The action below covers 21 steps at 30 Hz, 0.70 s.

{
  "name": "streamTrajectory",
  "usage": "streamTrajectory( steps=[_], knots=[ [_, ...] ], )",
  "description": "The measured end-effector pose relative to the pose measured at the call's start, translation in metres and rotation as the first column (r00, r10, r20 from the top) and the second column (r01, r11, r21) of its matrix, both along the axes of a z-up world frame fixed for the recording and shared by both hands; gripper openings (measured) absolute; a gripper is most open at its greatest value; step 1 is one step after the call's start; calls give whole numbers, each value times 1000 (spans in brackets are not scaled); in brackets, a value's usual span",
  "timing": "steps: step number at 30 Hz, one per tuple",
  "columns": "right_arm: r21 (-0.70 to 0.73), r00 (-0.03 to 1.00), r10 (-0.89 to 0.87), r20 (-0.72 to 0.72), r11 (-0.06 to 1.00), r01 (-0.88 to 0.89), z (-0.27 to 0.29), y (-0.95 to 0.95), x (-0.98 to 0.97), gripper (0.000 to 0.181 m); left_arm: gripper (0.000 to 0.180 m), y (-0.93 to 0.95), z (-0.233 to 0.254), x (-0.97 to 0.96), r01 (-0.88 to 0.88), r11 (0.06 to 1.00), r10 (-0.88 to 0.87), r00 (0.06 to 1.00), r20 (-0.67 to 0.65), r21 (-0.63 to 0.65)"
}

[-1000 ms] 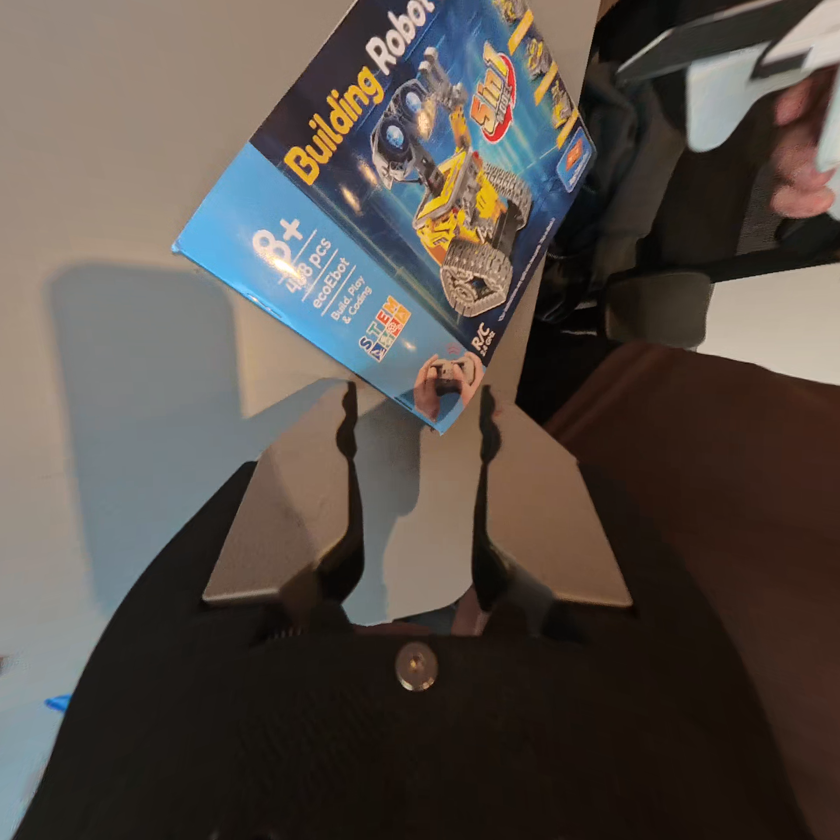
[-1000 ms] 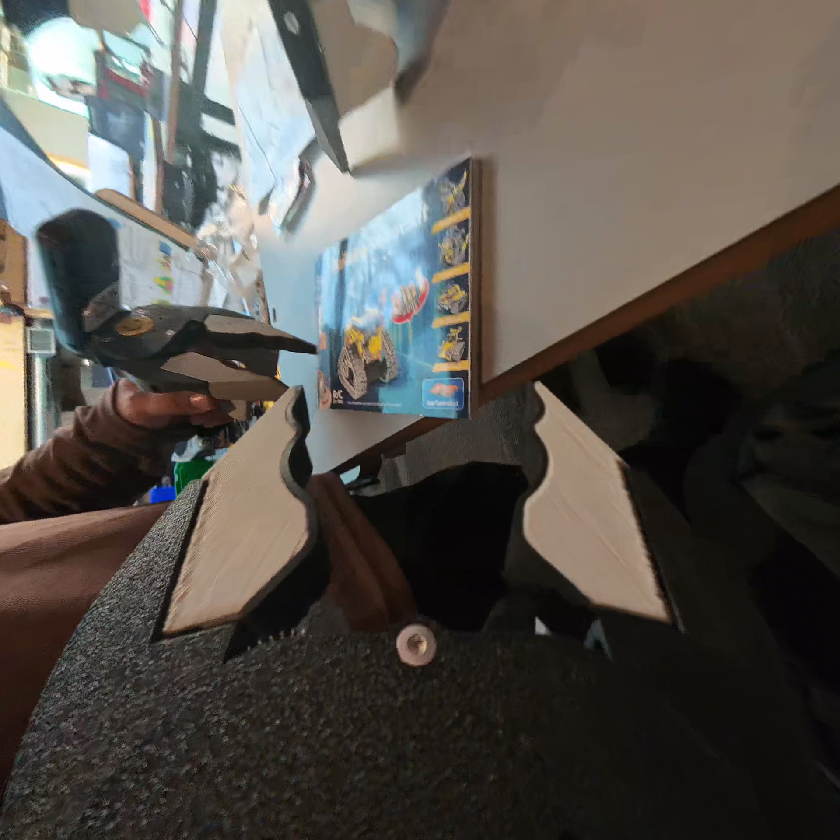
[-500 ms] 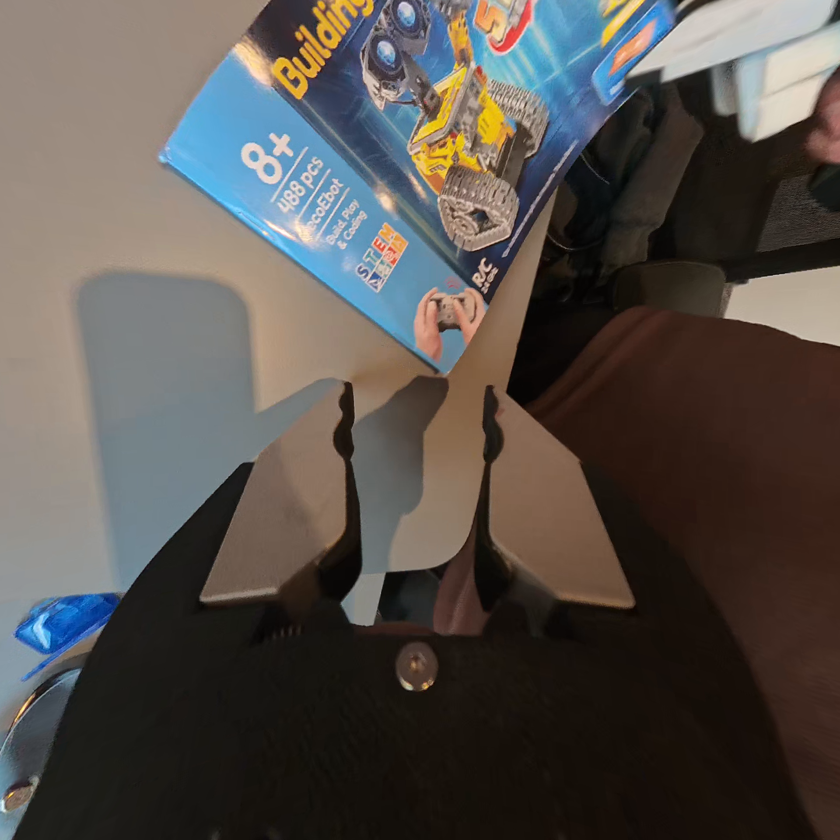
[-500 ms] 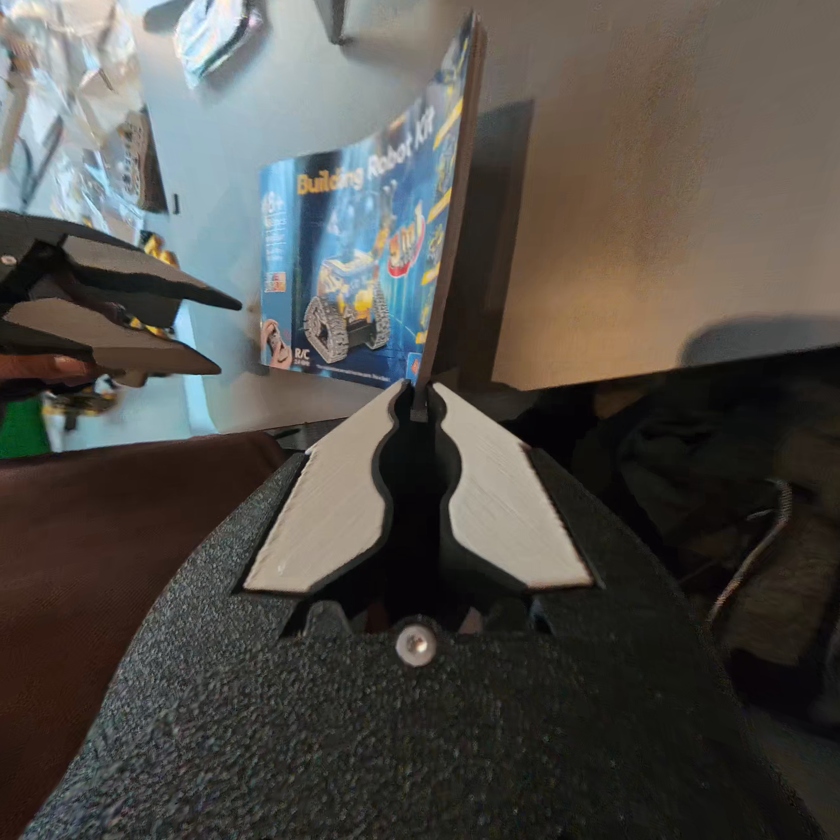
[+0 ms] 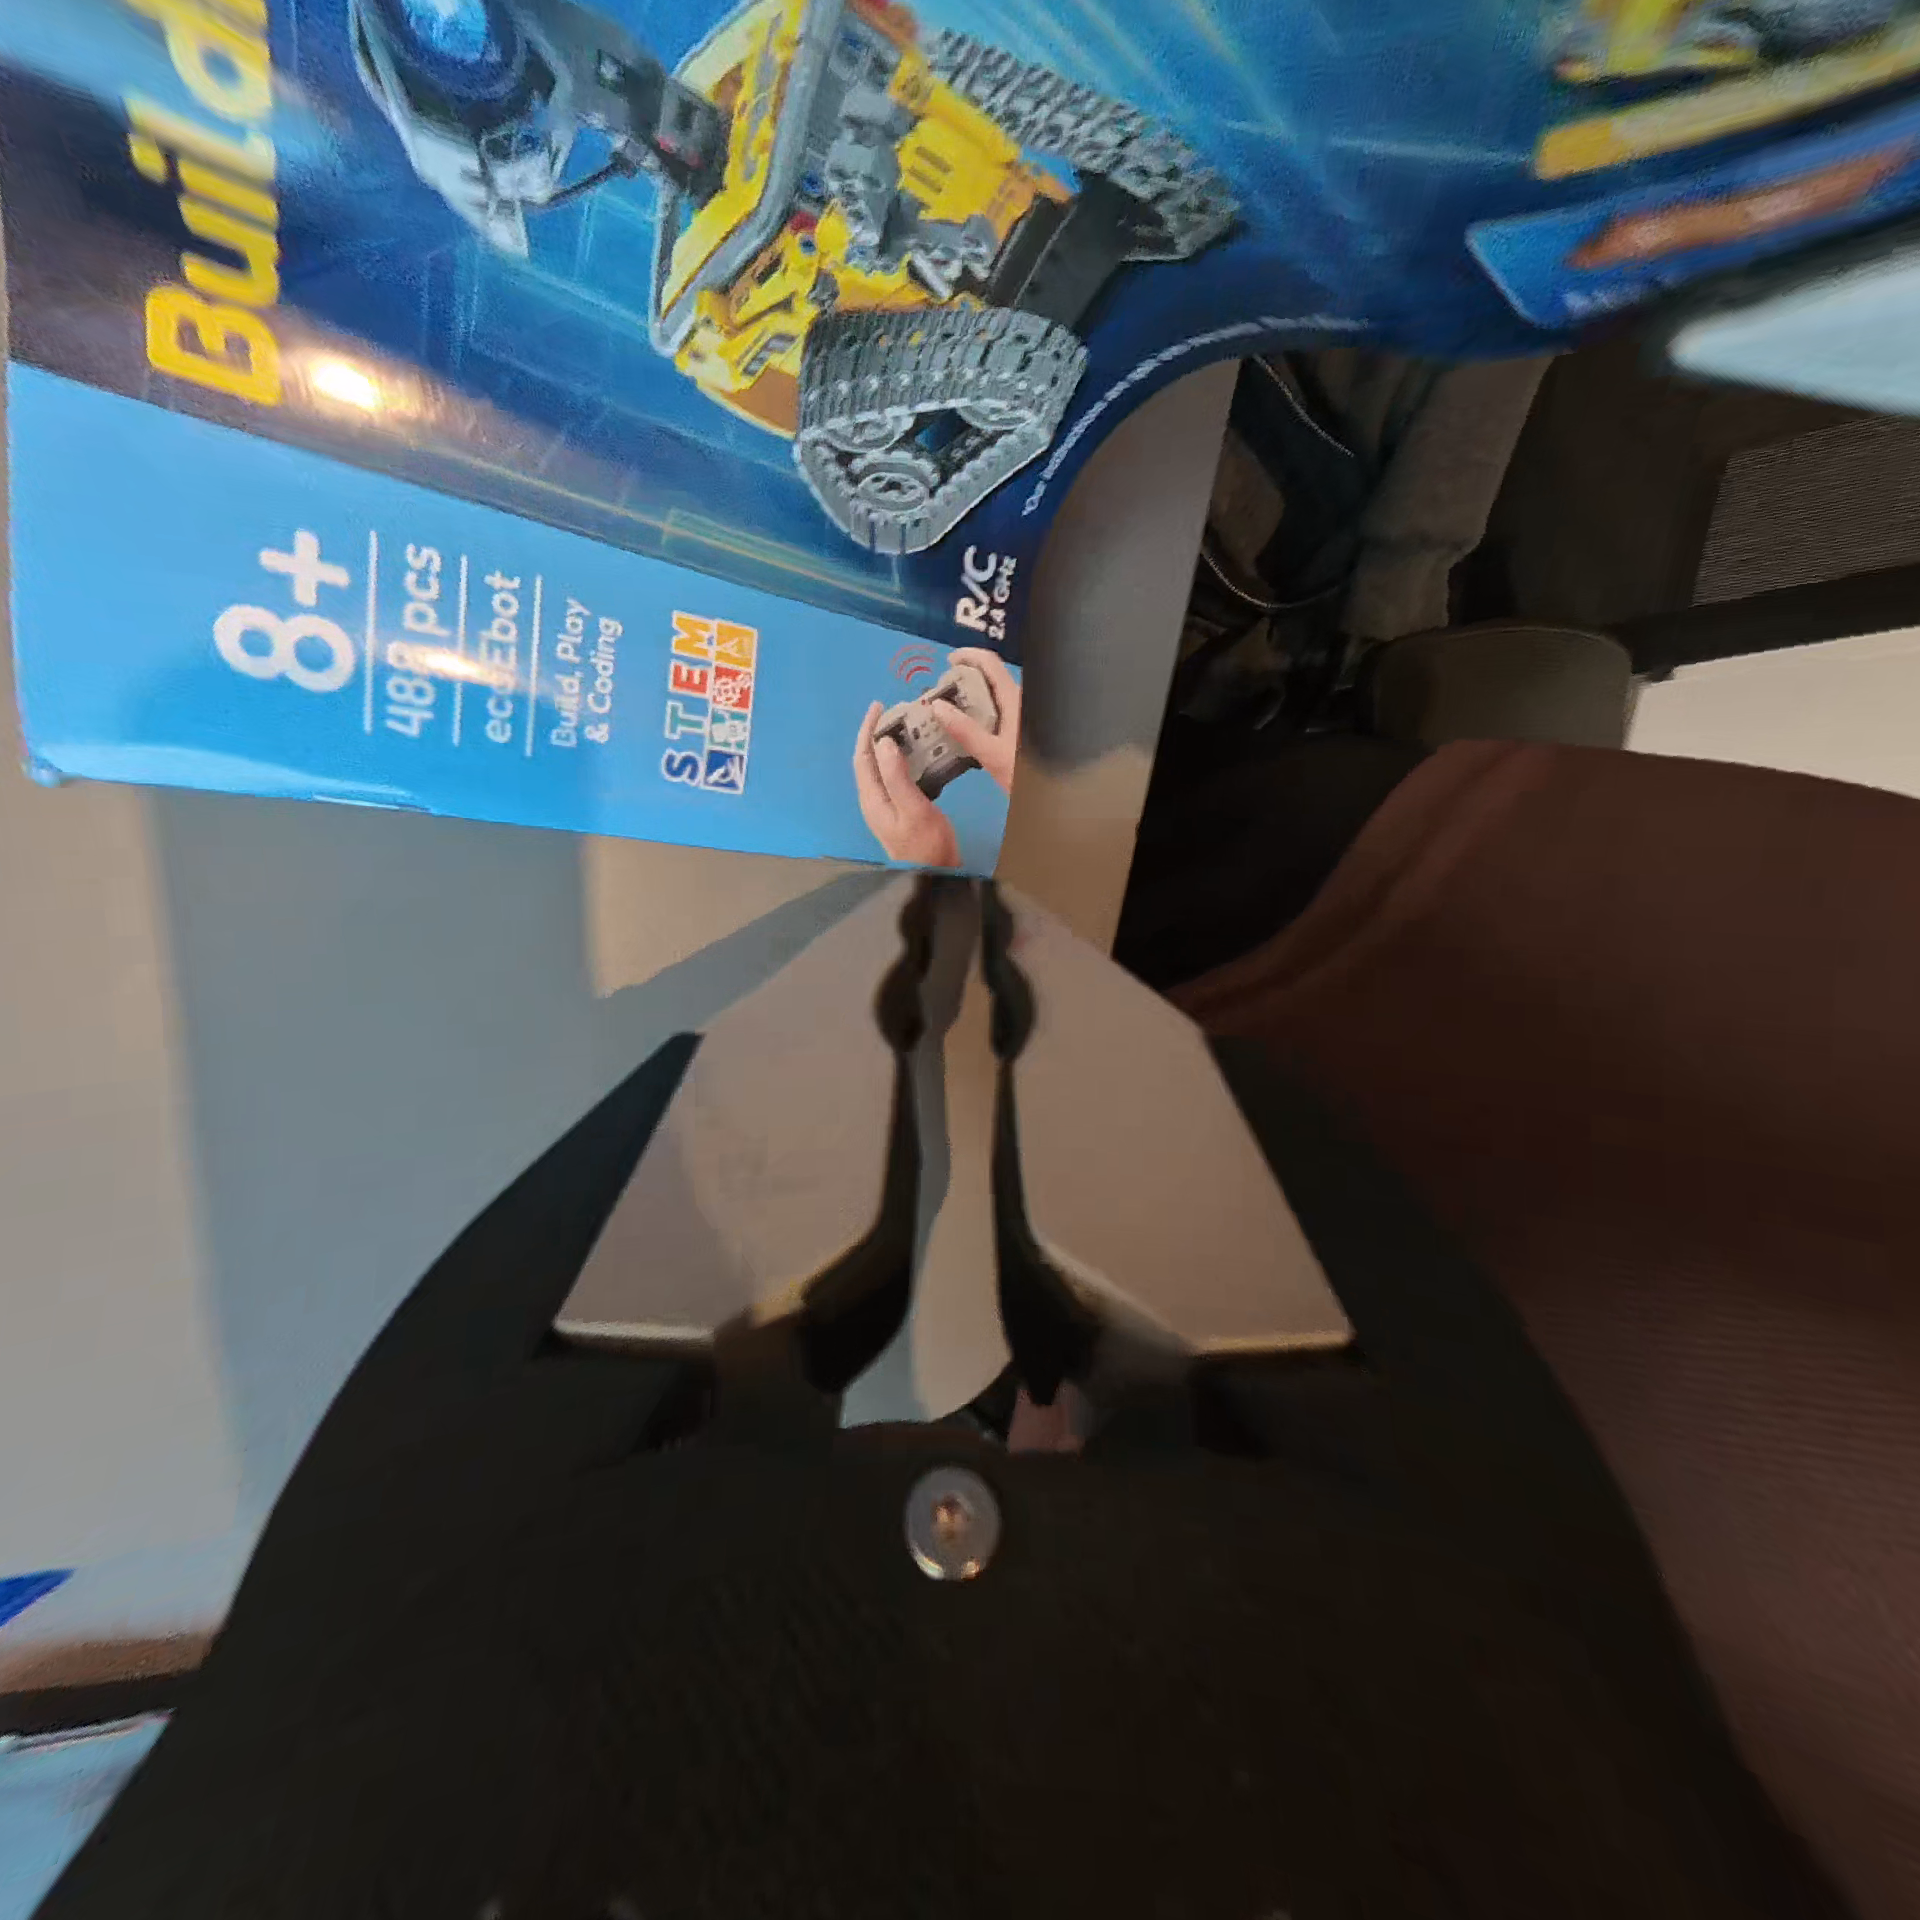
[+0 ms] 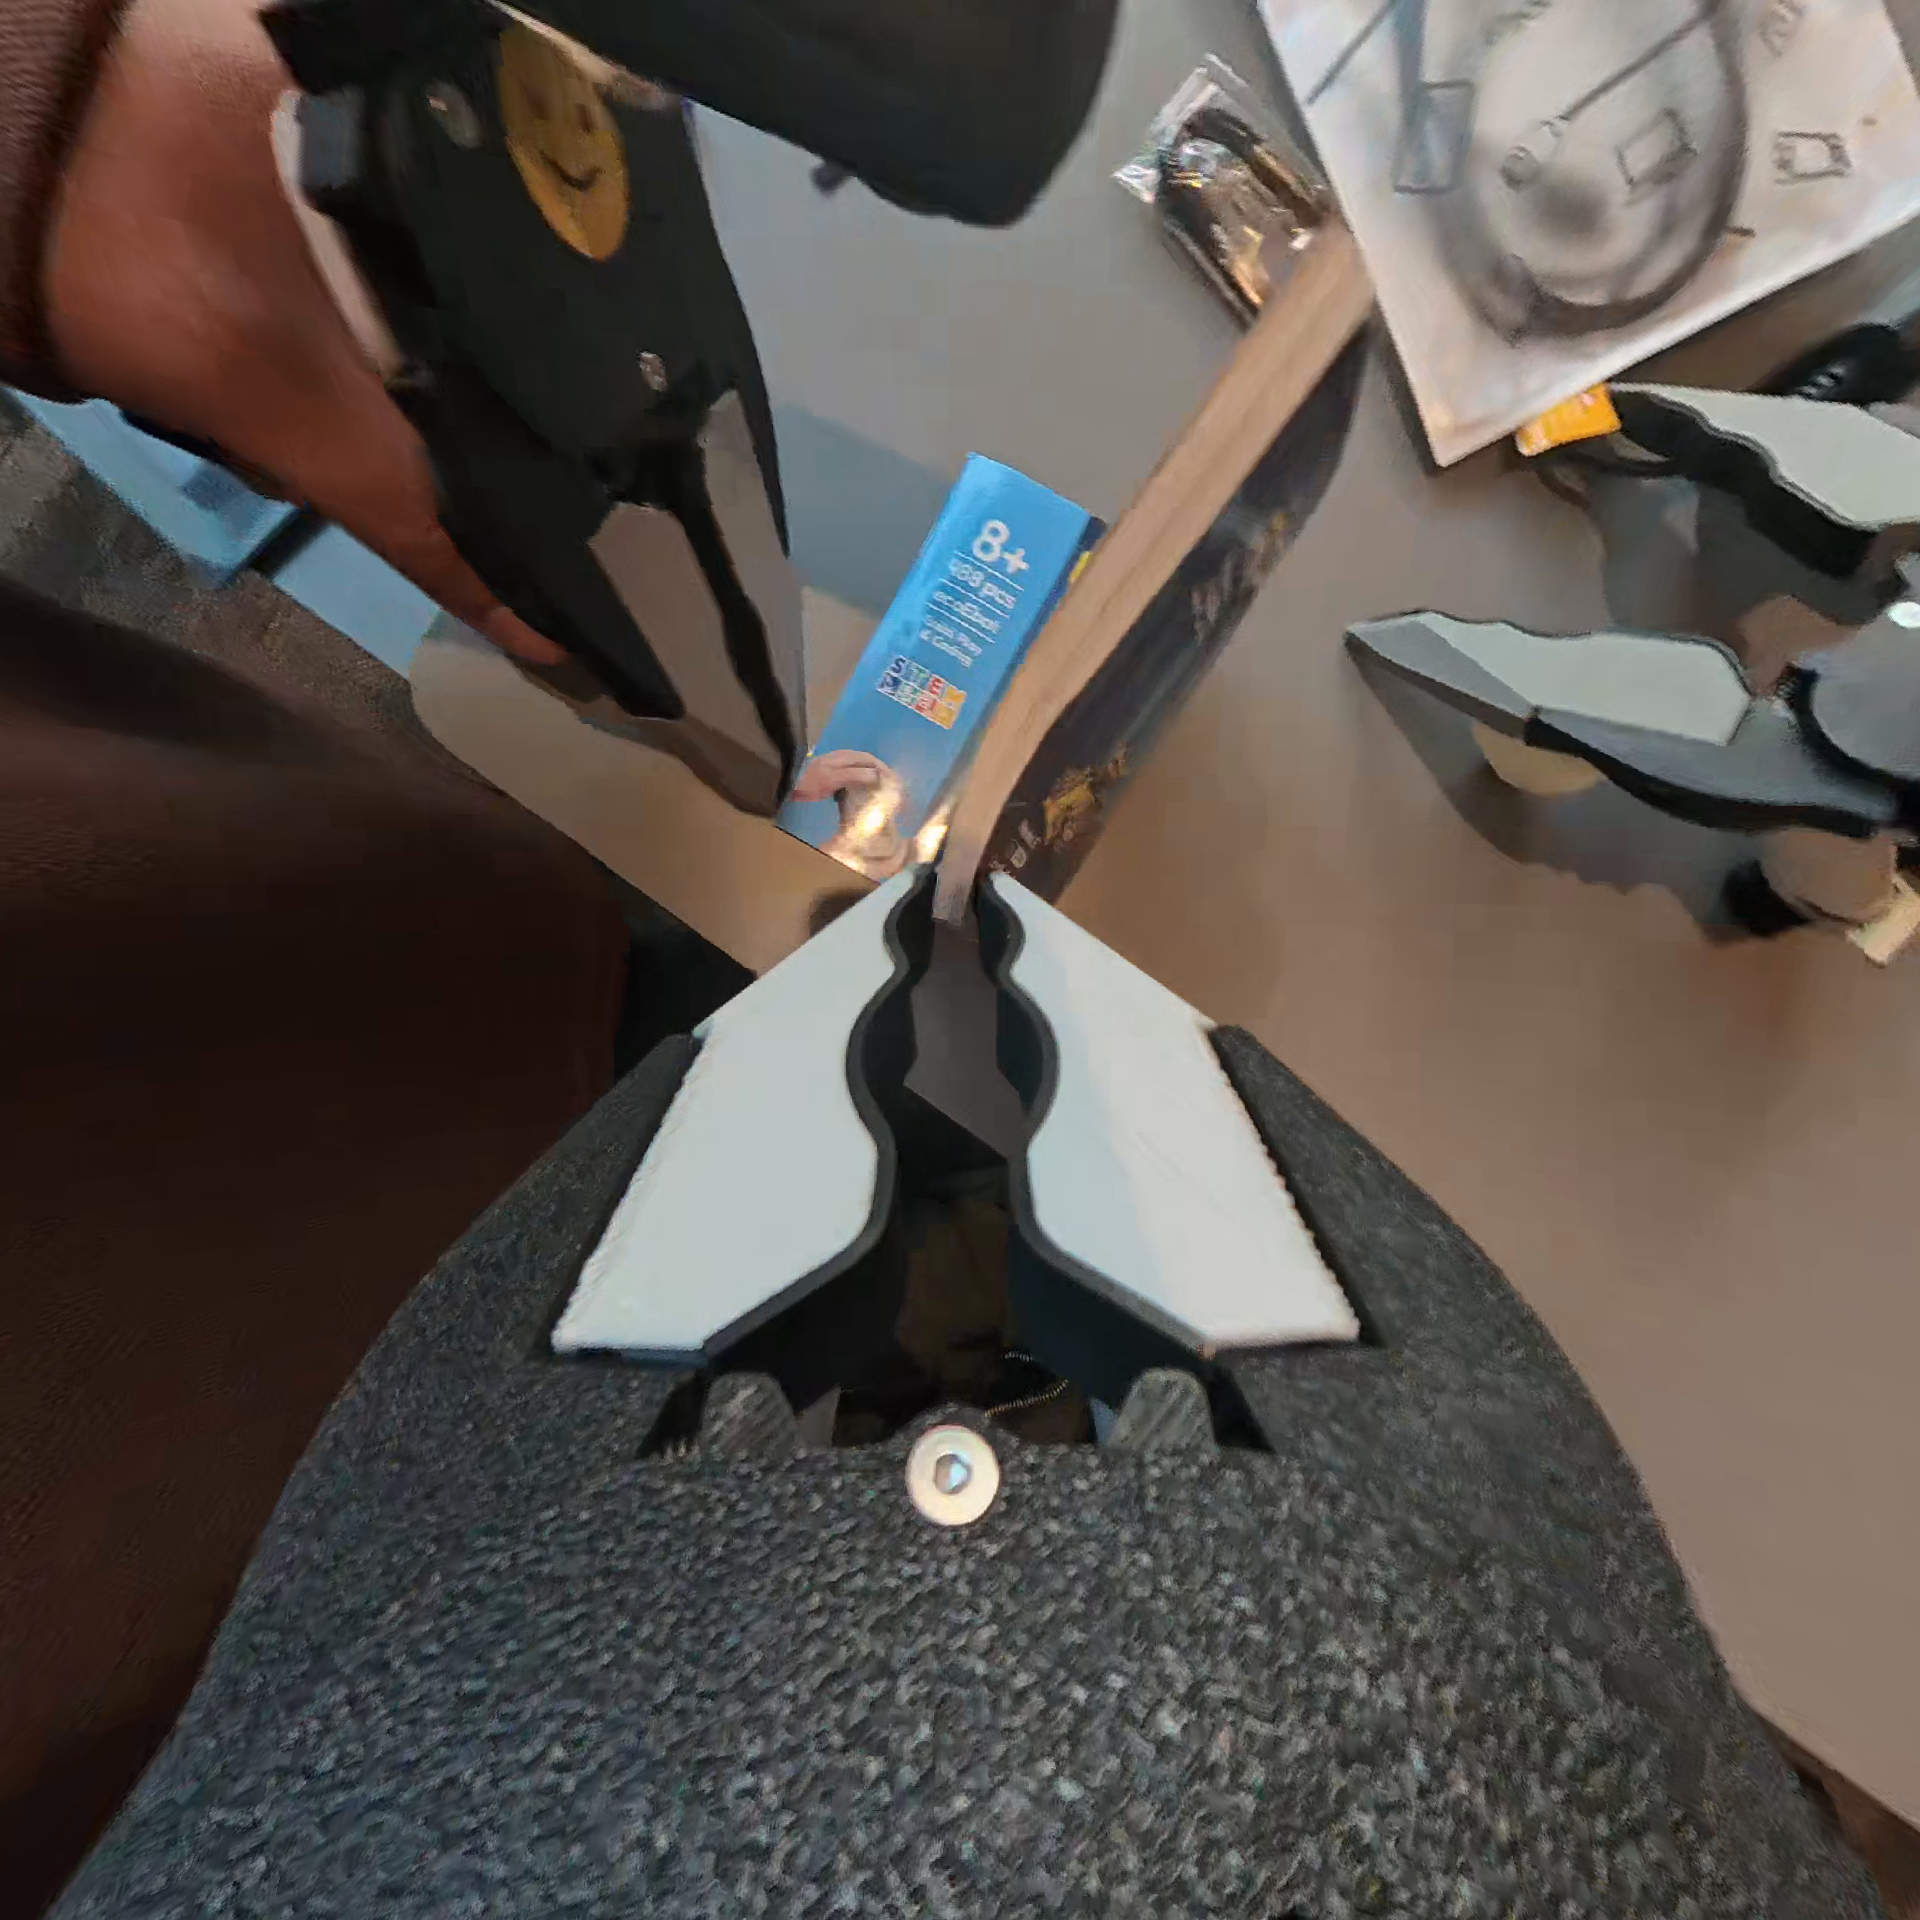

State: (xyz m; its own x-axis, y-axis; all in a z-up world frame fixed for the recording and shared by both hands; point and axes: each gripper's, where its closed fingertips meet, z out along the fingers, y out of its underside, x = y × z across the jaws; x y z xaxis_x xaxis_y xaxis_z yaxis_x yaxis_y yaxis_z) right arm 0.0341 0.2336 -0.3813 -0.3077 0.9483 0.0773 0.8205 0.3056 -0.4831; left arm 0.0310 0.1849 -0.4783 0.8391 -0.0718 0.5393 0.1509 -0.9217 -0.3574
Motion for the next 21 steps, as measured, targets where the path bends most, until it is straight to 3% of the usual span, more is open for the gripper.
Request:
streamTrajectory(
  steps=[5, 13, 21],
  knots=[
    [-51, 994, 69, 80, 997, -65, -18, -14, 2, 9, 0, -4, -1, 8, -63, 998, 67, 987, 148, -27],
    [-209, 981, 88, 174, 977, -50, -54, -32, 3, 16, 0, -2, -1, 9, -80, 996, 84, 986, 144, -33],
    [-218, 965, 123, 231, 973, -71, -77, -44, 10, 19, 4, -8, 1, -22, -242, 970, 242, 964, 112, -18]
  ],
)
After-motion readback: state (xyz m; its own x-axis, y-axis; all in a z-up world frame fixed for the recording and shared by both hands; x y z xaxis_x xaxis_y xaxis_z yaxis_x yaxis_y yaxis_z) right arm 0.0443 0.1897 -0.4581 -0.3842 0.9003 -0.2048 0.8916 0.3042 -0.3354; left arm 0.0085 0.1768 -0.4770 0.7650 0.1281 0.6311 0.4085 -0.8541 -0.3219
